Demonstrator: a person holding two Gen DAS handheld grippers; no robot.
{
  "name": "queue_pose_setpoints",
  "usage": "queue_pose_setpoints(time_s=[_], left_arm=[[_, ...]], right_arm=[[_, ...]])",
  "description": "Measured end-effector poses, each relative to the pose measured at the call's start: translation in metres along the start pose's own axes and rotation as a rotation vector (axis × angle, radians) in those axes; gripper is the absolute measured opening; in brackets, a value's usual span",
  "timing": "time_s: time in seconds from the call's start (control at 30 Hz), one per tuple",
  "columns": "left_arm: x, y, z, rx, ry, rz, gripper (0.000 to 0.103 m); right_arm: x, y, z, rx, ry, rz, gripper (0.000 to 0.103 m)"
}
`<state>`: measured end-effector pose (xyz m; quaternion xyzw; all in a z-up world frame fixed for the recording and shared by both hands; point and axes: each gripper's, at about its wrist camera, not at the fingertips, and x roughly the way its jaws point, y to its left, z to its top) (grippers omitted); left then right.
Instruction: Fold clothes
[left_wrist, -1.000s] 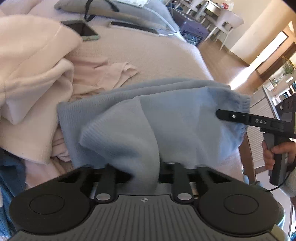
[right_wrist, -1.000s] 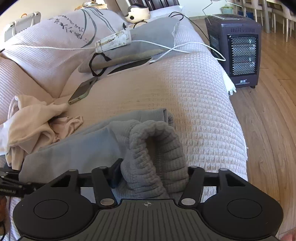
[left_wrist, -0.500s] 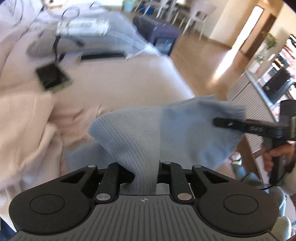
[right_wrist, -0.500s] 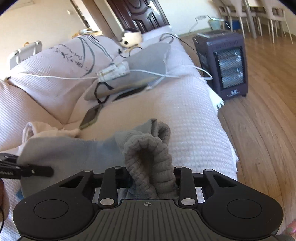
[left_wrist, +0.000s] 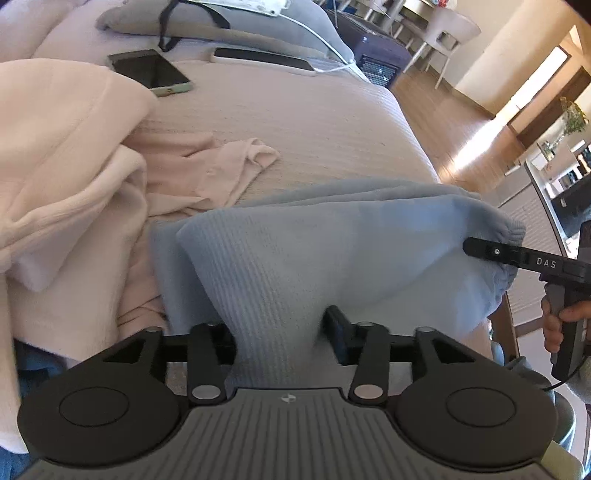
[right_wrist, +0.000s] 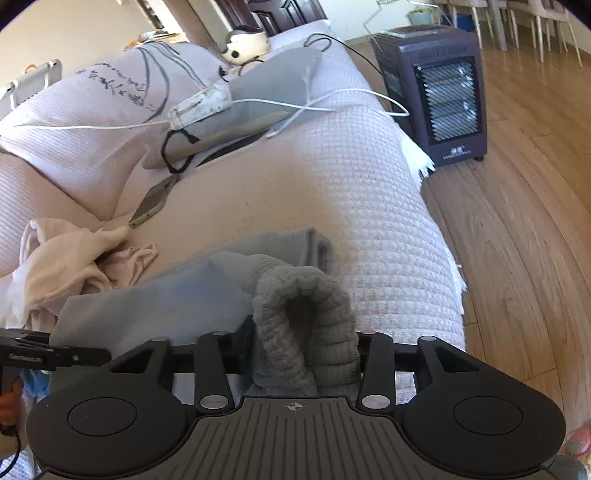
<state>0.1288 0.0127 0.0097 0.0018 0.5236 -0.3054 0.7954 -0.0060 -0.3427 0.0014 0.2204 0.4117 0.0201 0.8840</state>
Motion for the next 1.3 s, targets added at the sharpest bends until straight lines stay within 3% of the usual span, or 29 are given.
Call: queue_pose_setpoints(time_s=[0.17,0.3,0.47,0.57,0.6,0.67,0.73,0.83,1.0,1.17,1.2,1.27,1.3], left_arm=[[-0.01,0.009,-0.004,-0.034,-0.031,0.026,0.064],[0.001,0.014,-0.003,-0.05,-0.036,-0.011,0.058],[0.022,0.005,0.004,-0.049,0.0,0.021,0.054],[0.0,0.0,0.003,-0.028,-0.041,0.057,0.053],[-0.01,-0.001,0.0,-0.017,-0.073,0.077,0.054],[-0.022,0.004,-0.004,-0.009,-0.133,0.114,0.069],[-0.023,0.013,-0.006,-0.025,-0.15,0.119,0.071],[-0.004,0.025,-0.006,-0.069,-0.104,0.1,0.069],[0.008,0.023,-0.01,-0.037,-0.117,0.09,0.073],[0.024,0.022,-0.004,-0.091,-0.112,0.041,0.064],[0.027,0.02,-0.003,-0.099,-0.113,0.038,0.058],[0.021,0.02,-0.004,-0.111,-0.118,0.017,0.036],[0.016,0.021,-0.002,-0.119,-0.123,0.005,0.032]], right_arm=[[0.001,-0.005,-0.002,0.008,-0.002,0.009,0.058],[0.005,-0.01,-0.001,0.031,0.007,0.044,0.058],[0.012,-0.005,-0.004,0.046,0.011,0.048,0.061],[0.011,-0.004,-0.006,0.045,0.01,0.043,0.061],[0.011,-0.005,-0.007,0.047,0.01,0.047,0.061],[0.012,-0.007,-0.007,0.052,0.011,0.053,0.061],[0.013,-0.007,-0.006,0.055,0.016,0.048,0.062],[0.013,-0.002,-0.004,0.04,0.022,0.032,0.062],[0.012,-0.004,-0.009,0.062,0.013,0.029,0.063],[0.014,-0.002,-0.005,0.055,0.028,0.019,0.064],[0.014,-0.001,-0.005,0.052,0.028,0.015,0.064],[0.012,0.001,-0.006,0.046,0.02,0.008,0.064],[0.011,0.003,-0.007,0.043,0.017,0.005,0.064]])
